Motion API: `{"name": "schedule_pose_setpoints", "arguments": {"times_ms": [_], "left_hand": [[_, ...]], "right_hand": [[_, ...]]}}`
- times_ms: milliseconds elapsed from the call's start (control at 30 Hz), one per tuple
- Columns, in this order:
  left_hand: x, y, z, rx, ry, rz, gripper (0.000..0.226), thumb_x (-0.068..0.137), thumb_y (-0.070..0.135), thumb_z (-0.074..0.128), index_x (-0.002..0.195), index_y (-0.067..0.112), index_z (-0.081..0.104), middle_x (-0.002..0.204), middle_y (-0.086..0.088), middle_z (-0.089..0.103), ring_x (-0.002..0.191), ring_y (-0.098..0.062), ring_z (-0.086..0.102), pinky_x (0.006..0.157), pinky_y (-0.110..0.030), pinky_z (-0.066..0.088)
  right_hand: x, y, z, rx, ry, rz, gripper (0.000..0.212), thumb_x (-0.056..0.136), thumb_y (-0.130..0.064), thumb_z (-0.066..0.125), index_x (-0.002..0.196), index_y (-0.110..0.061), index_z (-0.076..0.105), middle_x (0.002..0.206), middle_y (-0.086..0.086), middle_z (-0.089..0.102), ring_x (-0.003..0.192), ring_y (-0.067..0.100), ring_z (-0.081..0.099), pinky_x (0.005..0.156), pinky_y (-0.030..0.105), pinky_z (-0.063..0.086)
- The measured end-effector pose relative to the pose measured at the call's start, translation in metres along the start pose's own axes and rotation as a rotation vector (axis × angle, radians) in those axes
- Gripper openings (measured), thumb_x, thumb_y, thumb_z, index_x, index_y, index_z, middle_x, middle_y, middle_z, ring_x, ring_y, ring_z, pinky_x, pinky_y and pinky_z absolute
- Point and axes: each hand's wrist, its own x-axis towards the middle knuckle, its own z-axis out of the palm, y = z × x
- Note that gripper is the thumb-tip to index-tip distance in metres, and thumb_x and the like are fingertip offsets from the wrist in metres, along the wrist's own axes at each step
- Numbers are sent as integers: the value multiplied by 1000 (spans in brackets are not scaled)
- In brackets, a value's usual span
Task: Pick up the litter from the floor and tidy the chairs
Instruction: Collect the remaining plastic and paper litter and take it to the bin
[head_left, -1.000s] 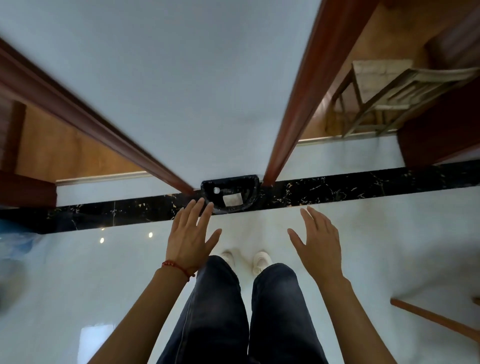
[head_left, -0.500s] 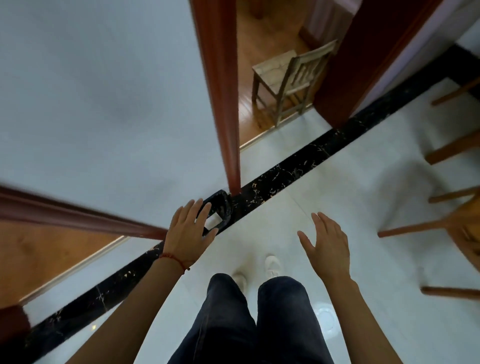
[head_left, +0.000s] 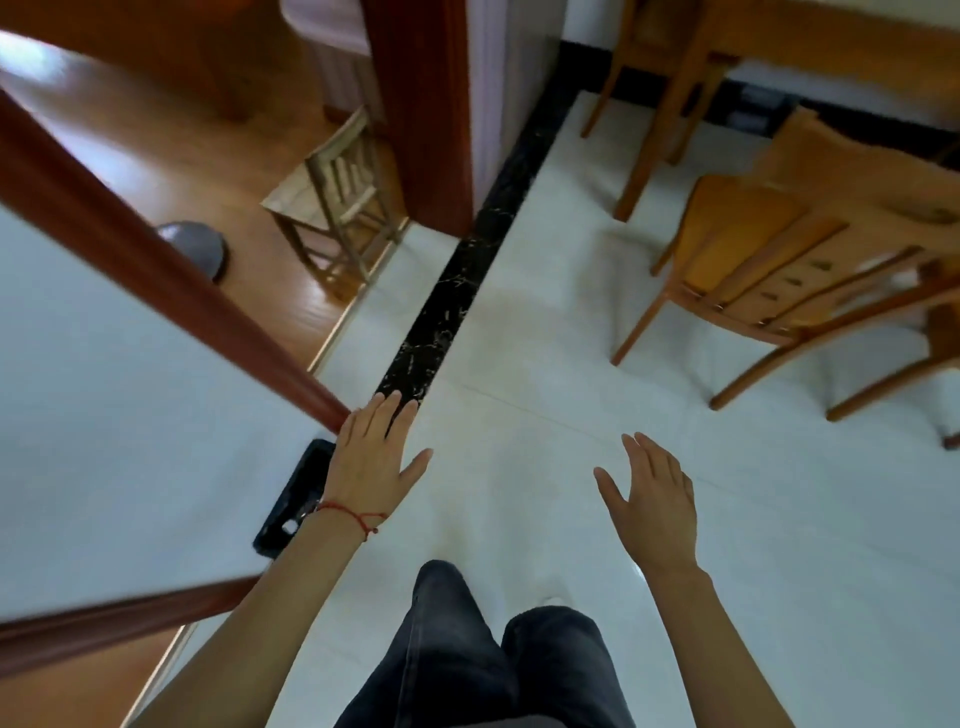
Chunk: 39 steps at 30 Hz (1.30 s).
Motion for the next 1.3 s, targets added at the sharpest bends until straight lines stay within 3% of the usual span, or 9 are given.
{"name": "schedule_pose_setpoints", "arguments": {"times_ms": [233,500,667,800,1167,1300], "left_hand": [[33,137,21,53,-48,294,86,88,62,3,127,0,49,131,-25,50,123,-41,44,100,-55,34],[61,265,58,108,-70,678,56,85,33,61,128,-1,48,133,-26,46,124,-42,42,102,-54,32],[92,330,70,166,-125,923,57,83,29,65,128,-1,48,133,-27,46,124,-42,42,102,-53,33],[117,380,76,190,-169,1123,56,77,24,73,121,-4,54,125,-29,53,115,-44,50,94,-55,40],[104,519,121,204,-280,1567,56,73,22,76,117,-6,56,120,-30,56,110,-47,53,90,-56,43],[76,580,148,205,-308,1668,56,81,38,49,116,-5,57,118,-29,58,109,-46,54,88,-56,44]], "right_hand": [[-51,115,-40,59,124,232,50,88,-33,58,128,-5,47,136,16,48,126,32,41,102,44,33],[-110,203,-59,135,230,603,49,87,-32,58,128,-6,47,136,15,48,126,32,42,101,46,33],[-143,227,-57,162,317,840,51,88,-33,57,129,-5,46,136,15,48,126,31,42,102,45,33],[-158,234,-54,228,378,1058,52,89,-34,55,131,-6,44,138,14,45,128,30,39,104,43,30],[-204,252,-55,294,593,1460,51,89,-34,55,131,-7,44,138,13,46,128,28,39,104,42,30],[-228,294,-61,290,643,1537,51,89,-35,54,131,-8,43,138,12,45,128,28,39,104,42,30]]}}
